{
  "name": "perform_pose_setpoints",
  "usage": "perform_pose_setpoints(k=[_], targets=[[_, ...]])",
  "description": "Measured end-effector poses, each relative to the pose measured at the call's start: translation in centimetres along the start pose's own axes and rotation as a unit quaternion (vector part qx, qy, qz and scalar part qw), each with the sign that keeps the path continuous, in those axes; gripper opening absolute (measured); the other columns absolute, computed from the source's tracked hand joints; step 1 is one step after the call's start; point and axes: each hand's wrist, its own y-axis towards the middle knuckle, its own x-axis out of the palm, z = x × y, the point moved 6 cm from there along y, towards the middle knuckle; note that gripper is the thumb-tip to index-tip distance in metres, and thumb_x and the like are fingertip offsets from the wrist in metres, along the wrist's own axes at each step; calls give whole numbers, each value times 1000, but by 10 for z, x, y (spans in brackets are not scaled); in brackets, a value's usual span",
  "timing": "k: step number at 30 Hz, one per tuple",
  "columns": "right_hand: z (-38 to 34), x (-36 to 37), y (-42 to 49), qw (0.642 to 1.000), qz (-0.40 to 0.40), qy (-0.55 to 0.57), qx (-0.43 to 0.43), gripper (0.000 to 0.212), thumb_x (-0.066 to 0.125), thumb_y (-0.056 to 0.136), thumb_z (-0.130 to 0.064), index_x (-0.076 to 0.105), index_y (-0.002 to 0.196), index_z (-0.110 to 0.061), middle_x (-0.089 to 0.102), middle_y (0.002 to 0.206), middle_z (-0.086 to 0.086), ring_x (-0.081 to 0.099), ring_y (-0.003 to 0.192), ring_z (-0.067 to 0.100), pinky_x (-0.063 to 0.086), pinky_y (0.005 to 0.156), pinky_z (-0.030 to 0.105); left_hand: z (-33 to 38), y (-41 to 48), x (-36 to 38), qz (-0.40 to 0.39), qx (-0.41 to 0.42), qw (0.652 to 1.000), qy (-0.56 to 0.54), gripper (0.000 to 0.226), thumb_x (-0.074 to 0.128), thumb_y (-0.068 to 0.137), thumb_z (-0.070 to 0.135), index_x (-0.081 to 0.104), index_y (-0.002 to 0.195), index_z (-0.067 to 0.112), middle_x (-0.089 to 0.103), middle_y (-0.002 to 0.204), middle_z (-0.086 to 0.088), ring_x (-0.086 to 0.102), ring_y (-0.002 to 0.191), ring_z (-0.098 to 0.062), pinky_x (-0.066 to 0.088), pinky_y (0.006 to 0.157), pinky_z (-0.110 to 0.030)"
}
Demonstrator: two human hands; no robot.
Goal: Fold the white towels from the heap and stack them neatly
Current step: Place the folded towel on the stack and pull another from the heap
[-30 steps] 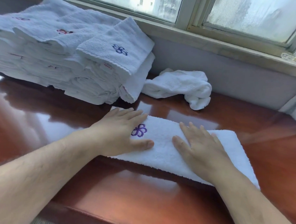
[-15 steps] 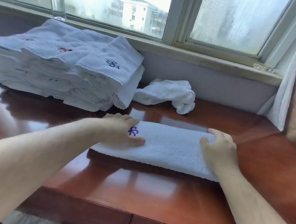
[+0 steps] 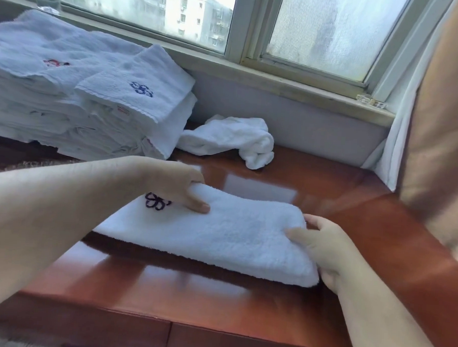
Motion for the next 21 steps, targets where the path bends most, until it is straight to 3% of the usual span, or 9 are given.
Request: perform_pose_setpoints(k=[3,6,9,11,13,15,17,19,21], targets=[[-27,9,15,996,-23,-72,-49,59,80,81,-8,55,134,-19,71,103,5,76,74,20,57,53,29,-14,-10,-4,-11,-43,999,-3,76,59,54,94,61,103,36,63,98,17,61,88,-5,49,78,-28],[-64,27,27,955,54,-251,-149,49,78,83,-23,60,127,-30,63,95,-13,63,79,6,46,61,21,-30,-26,-5,-60,-113,992,-14,79,55,55,97,66,98,31,69,95,12,67,88,-11,54,86,-35],[-78,60,27,915,106,-337,-197,41,68,86,-30,61,126,-32,62,104,-14,58,102,14,45,91,34,-36,-43,4,-99,-141,982,-73,66,61,70,84,71,104,28,76,94,8,73,87,-16,57,89,-39],[-77,72,22,897,161,-362,-199,44,66,84,-35,58,127,-35,57,125,-4,48,120,24,36,101,44,-39,-51,7,-60,-154,978,-127,56,62,79,76,70,105,27,75,97,6,72,89,-17,58,87,-39],[-72,74,14,917,184,-305,-177,51,66,81,-38,55,130,-34,49,136,2,40,128,29,36,105,47,-41,-57,3,7,-164,973,-160,49,58,84,72,68,99,26,71,97,5,67,91,-16,53,83,-33],[-65,76,8,953,167,-208,-146,52,67,78,-36,57,128,-28,52,135,6,44,127,30,42,105,47,-43,-60,3,55,-171,962,-204,49,57,87,69,67,98,23,69,98,4,65,93,-17,50,82,-32],[-54,82,-1,978,126,-121,-117,46,70,78,-30,60,122,-22,60,127,7,54,117,26,48,99,41,-44,-64,11,68,-190,918,-342,49,63,88,62,70,104,16,73,101,-4,70,94,-25,55,89,-39],[-40,92,-11,996,57,-14,-66,50,73,82,-24,60,129,-11,61,119,4,57,109,19,49,98,38,-41,-69,24,48,-201,859,-468,47,70,87,54,71,106,10,76,99,-11,73,92,-32,58,88,-48],[-28,97,-17,995,2,99,-3,44,73,83,-17,62,122,-2,58,104,4,57,101,19,52,95,40,-35,-72,37,10,-188,835,-517,42,73,88,45,71,106,8,77,94,-10,75,86,-29,62,77,-43]])
